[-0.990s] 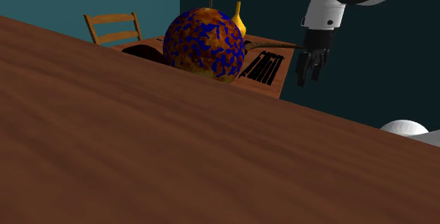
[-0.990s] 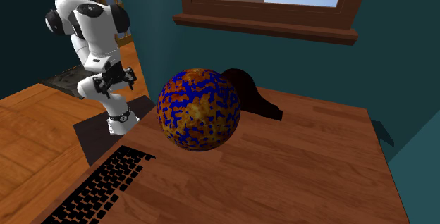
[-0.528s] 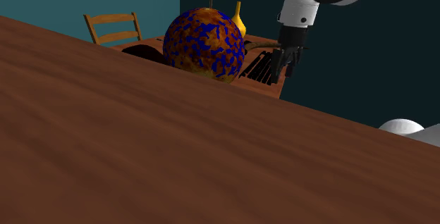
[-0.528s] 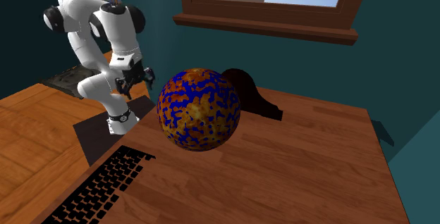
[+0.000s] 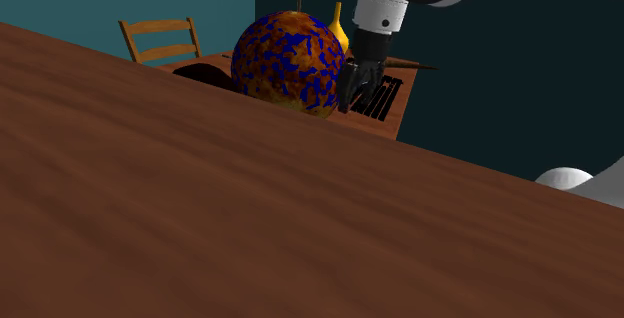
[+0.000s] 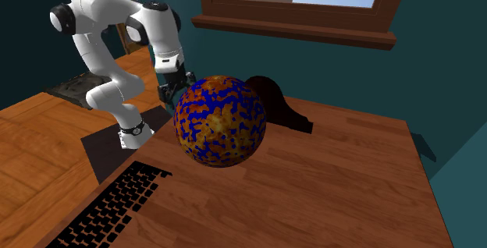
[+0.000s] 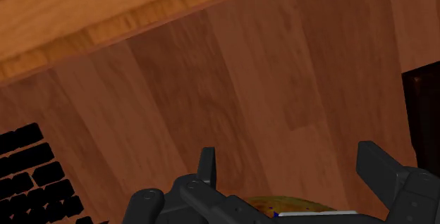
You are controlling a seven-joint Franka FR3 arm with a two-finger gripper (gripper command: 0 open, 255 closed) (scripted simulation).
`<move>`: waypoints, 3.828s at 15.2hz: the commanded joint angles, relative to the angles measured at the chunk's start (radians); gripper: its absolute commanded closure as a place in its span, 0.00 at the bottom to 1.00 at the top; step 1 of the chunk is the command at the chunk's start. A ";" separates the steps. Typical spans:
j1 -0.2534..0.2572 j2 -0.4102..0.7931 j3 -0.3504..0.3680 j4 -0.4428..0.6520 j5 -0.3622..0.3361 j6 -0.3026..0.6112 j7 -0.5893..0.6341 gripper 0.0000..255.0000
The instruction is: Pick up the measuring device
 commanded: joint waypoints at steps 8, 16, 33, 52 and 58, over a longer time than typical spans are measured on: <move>0.045 0.204 0.107 0.204 -0.022 0.129 0.050 0.00; 0.089 0.403 0.200 0.433 -0.114 0.199 0.115 0.00; 0.141 0.550 0.252 0.517 -0.221 0.319 0.173 1.00; 0.148 0.569 0.256 0.690 -0.226 0.164 0.168 1.00; 0.155 0.587 0.259 0.769 -0.234 0.101 0.169 1.00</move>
